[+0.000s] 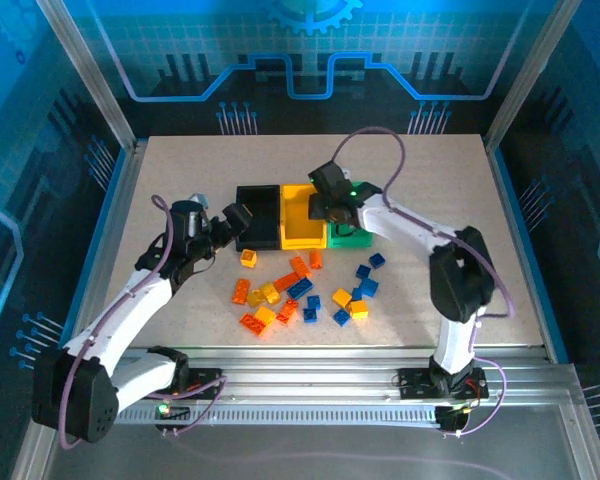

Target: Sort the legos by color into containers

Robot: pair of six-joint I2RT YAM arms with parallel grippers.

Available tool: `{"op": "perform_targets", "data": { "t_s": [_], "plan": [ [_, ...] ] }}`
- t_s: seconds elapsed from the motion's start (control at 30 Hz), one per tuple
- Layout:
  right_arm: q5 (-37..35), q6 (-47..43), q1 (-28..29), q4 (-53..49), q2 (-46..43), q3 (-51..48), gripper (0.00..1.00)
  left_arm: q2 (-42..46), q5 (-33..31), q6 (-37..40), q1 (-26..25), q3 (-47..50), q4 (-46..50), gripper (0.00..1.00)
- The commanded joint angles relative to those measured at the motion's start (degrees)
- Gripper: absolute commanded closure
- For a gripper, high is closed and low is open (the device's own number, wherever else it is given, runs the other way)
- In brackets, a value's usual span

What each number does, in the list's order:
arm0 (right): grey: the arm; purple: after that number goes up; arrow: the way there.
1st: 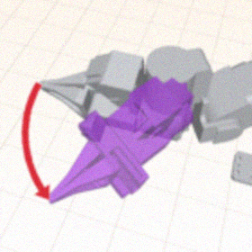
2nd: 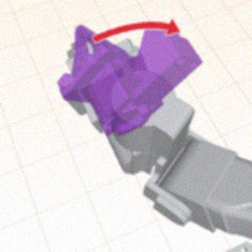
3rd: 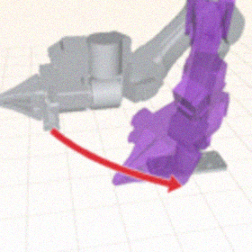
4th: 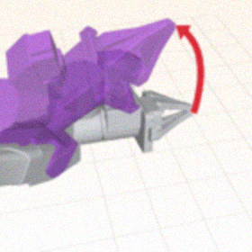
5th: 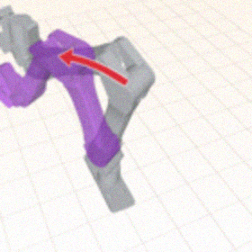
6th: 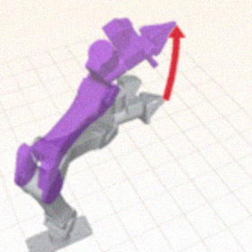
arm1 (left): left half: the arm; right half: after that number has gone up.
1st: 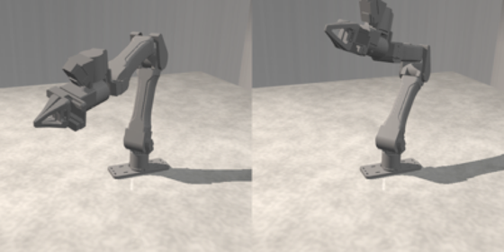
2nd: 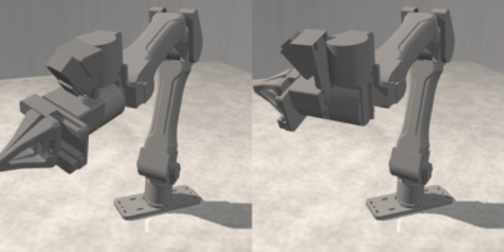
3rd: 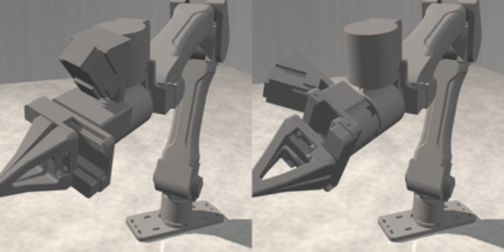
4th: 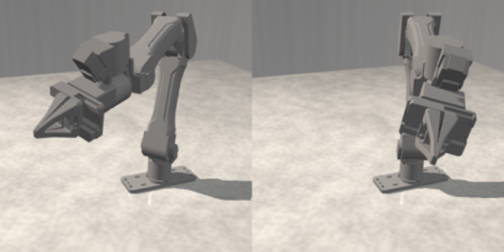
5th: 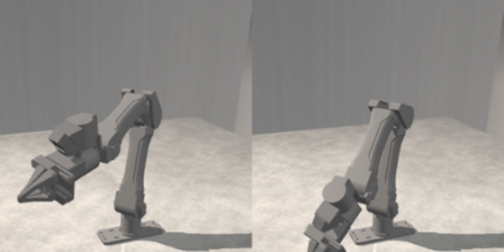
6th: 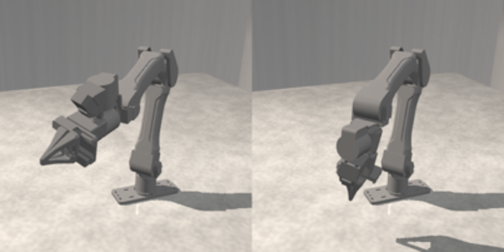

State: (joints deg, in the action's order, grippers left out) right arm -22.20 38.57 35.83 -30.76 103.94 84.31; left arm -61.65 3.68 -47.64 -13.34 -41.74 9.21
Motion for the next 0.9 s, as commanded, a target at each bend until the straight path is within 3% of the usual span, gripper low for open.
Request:
{"op": "perform_targets", "data": {
  "t_s": [0.0, 0.1, 0.43, 0.57, 0.87],
  "plan": [
    [0.06, 2.57, 0.28, -1.16, -6.61, -4.83, 0.27, 2.56, 2.00, 1.56, -1.97, -0.57, 1.52, 0.01],
    [0.99, 6.52, -0.20, -4.14, -12.74, -11.99, 0.21, 4.24, 1.81, 1.58, -3.81, 0.40, 1.48, 0.01],
    [10.21, 12.02, -3.25, -5.01, -29.49, -33.58, 0.26, 6.94, 1.88, 0.22, -5.39, 5.58, -0.16, 0.01],
    [12.27, 13.15, -4.04, -4.42, -29.01, -37.44, 0.32, 6.04, 2.14, 0.10, -5.41, 6.39, -0.28, 0.01],
    [16.77, 15.29, -5.22, 0.41, -22.16, -39.61, 0.31, 4.81, 2.23, -0.46, -5.44, 7.90, -1.83, 0.01]
  ]
}}
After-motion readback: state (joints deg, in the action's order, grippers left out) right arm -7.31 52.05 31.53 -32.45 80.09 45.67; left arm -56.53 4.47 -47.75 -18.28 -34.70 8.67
